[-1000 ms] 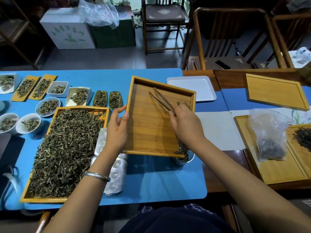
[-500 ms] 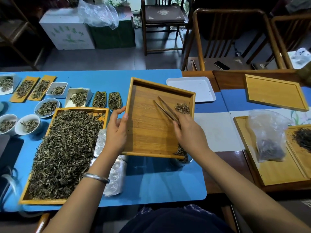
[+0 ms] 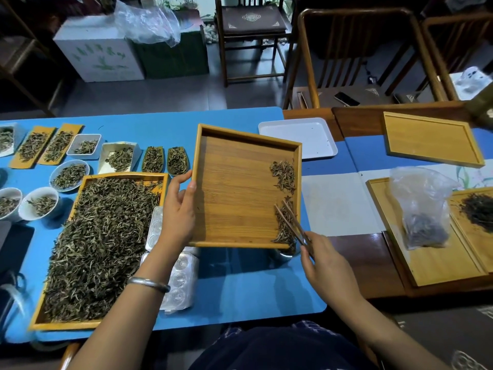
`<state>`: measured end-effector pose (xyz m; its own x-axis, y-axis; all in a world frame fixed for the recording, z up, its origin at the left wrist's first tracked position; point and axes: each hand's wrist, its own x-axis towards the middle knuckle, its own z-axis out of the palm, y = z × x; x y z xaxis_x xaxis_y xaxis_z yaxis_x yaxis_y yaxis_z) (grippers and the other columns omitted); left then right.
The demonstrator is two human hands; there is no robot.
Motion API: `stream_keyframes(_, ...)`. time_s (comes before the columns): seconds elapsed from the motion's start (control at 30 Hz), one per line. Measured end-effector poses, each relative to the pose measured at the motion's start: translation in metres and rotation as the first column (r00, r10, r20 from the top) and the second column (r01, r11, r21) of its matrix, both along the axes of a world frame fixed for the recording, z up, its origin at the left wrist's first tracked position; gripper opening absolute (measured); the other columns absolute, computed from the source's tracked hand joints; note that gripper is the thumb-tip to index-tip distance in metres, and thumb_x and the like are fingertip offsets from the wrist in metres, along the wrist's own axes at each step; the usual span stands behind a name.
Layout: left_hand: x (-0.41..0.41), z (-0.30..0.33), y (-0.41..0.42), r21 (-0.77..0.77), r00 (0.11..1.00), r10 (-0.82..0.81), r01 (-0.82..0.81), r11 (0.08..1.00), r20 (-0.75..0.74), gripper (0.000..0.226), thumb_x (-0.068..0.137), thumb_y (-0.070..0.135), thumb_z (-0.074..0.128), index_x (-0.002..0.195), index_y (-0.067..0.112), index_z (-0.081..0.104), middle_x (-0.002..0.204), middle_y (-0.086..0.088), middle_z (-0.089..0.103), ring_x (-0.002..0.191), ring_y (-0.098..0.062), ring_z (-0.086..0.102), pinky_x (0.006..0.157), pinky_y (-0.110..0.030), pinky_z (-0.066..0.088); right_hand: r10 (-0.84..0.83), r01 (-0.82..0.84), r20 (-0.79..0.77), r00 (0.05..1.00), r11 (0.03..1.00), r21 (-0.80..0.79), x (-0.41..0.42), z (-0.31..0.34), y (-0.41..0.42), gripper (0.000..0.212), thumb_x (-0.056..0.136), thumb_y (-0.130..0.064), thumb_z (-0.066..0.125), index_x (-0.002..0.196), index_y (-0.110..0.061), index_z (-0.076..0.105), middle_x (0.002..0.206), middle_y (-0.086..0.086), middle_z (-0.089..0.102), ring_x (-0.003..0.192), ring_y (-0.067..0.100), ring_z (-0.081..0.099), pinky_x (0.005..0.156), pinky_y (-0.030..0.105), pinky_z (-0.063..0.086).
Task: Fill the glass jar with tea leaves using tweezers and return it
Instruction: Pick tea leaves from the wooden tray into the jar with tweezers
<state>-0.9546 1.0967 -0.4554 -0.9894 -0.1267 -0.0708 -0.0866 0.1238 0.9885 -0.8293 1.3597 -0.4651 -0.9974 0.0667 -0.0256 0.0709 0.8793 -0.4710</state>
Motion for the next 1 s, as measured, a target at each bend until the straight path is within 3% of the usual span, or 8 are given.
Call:
stream_keyframes(0.2,0.002,0.001,0.001,-0.012,1.000,0.010,-0.010,1.000,-0.010,0.019,0.102,0.027,0.043,0.120,0.024,0.049,0.085,-0.011,0.065,0.077,-0.026,0.056,0.069,-0.041,0.046,-0.053,0.036,-0.179,0.983,0.995,-0.095,-0.023,0.017,-0.004,0.030,0.091,-0.011,0.059,0.120,-0.003,0.057,0.104,0.011,0.063,0.088,0.028,0.064,0.065,0.041,0.052)
stream_keyframes(0.33,0.001,0.002,0.002,-0.017,1.000,0.021,-0.021,1.000,-0.012,0.019,0.103,0.027,0.043,0.120,0.023,0.050,0.083,-0.009,0.064,0.076,-0.023,0.055,0.068,-0.038,0.046,-0.144,0.117,-0.195,0.970,0.982,-0.146,-0.069,0.028,-0.010,0.030,0.097,-0.019,0.049,0.124,-0.006,0.053,0.112,0.010,0.060,0.094,0.026,0.060,0.075,0.038,0.048)
stream_keyframes(0.43,0.001,0.002,0.002,-0.021,1.000,0.029,-0.029,0.999,-0.010,0.020,0.102,0.027,0.044,0.121,0.023,0.051,0.083,-0.004,0.065,0.076,-0.022,0.058,0.067,-0.036,0.048,-0.131,0.117,-0.156,0.979,0.988,-0.101,-0.088,0.032,-0.013,0.027,0.098,-0.022,0.045,0.119,-0.007,0.054,0.104,0.011,0.059,0.090,0.027,0.057,0.073,0.038,0.047)
stream_keyframes(0.57,0.001,0.002,0.002,-0.009,1.000,0.024,-0.024,1.000,-0.016,0.023,0.103,0.026,0.043,0.123,0.019,0.050,0.085,-0.010,0.062,0.077,-0.024,0.054,0.068,-0.039,0.045,-0.137,0.131,-0.092,0.986,0.989,-0.064,-0.084,0.027,-0.013,0.024,0.099,-0.022,0.041,0.109,-0.007,0.056,0.094,0.011,0.058,0.083,0.026,0.055,0.067,0.036,0.043)
stream_keyframes(0.7,0.001,0.003,0.002,-0.021,1.000,0.015,-0.016,1.000,-0.021,0.025,0.103,0.026,0.043,0.125,0.016,0.050,0.085,-0.004,0.065,0.075,-0.022,0.057,0.063,-0.031,0.049,-0.143,0.141,-0.042,0.989,0.988,-0.059,-0.061,0.020,-0.011,0.023,0.099,-0.021,0.041,0.110,-0.007,0.056,0.093,0.011,0.058,0.080,0.026,0.056,0.066,0.038,0.045)
stream_keyframes(0.87,0.001,0.002,0.003,-0.010,1.000,0.007,-0.007,1.000,-0.018,0.023,0.102,0.029,0.043,0.123,0.020,0.050,0.087,-0.015,0.059,0.077,-0.024,0.052,0.068,-0.040,0.042,-0.139,0.138,-0.017,0.990,0.989,-0.047,-0.033,0.017,-0.016,0.018,0.098,-0.020,0.044,0.105,-0.008,0.056,0.088,0.007,0.057,0.073,0.020,0.050,0.059,0.029,0.031)
stream_keyframes(1.0,0.002,0.003,0.003,-0.009,1.000,0.006,-0.006,1.000,-0.018,0.021,0.102,0.029,0.044,0.121,0.023,0.050,0.086,-0.019,0.059,0.077,-0.026,0.052,0.068,-0.041,0.042,-0.184,0.177,-0.077,0.980,0.980,-0.096,-0.048,0.026,-0.017,0.020,0.098,-0.019,0.044,0.104,-0.006,0.057,0.090,0.009,0.058,0.079,0.025,0.053,0.062,0.033,0.035)
